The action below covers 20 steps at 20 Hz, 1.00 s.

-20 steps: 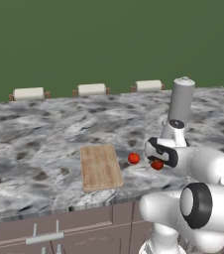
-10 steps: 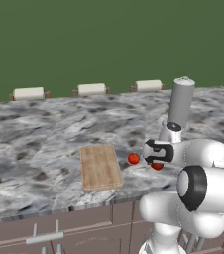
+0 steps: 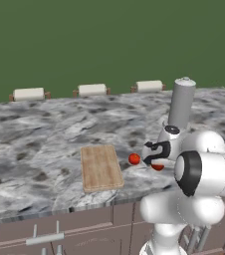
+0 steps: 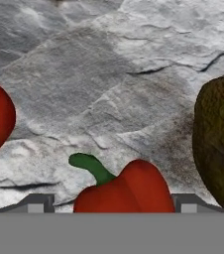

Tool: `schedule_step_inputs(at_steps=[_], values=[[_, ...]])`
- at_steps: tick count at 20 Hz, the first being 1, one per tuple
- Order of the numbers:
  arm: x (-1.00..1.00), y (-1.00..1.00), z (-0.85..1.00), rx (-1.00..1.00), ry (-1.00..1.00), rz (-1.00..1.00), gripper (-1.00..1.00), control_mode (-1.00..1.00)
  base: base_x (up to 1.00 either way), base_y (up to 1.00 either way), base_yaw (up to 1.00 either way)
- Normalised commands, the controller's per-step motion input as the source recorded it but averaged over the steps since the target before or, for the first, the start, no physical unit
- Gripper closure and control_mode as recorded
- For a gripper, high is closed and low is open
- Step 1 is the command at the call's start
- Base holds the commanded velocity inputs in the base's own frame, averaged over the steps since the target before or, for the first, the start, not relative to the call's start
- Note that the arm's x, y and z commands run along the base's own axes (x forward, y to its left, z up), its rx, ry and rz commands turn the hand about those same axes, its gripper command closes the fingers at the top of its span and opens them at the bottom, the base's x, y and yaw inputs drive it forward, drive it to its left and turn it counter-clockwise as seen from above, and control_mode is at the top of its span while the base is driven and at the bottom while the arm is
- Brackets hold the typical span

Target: Place the avocado, onion, tomato, and bell pepper on the cutting board.

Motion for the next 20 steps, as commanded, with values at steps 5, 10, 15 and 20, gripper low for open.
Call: schedule_step_inputs(at_steps=[5,10,15,20], values=[[0.02,0.0,-0.24,0.0,0.0,0.0,1.0,-1.0,0.0,0.0,0.0],[0.0,0.0,-0.1,0.0,0.0,0.0,1.0,-1.0,0.0,0.0,0.0],[0.0,0.02,0.02,0.0,0.0,-0.02,1.0,-1.0,0.0,0.0,0.0],[0.0,0.2,0.33,0.07,0.0,-0.05,1.0,-1.0,0.0,0.0,0.0]])
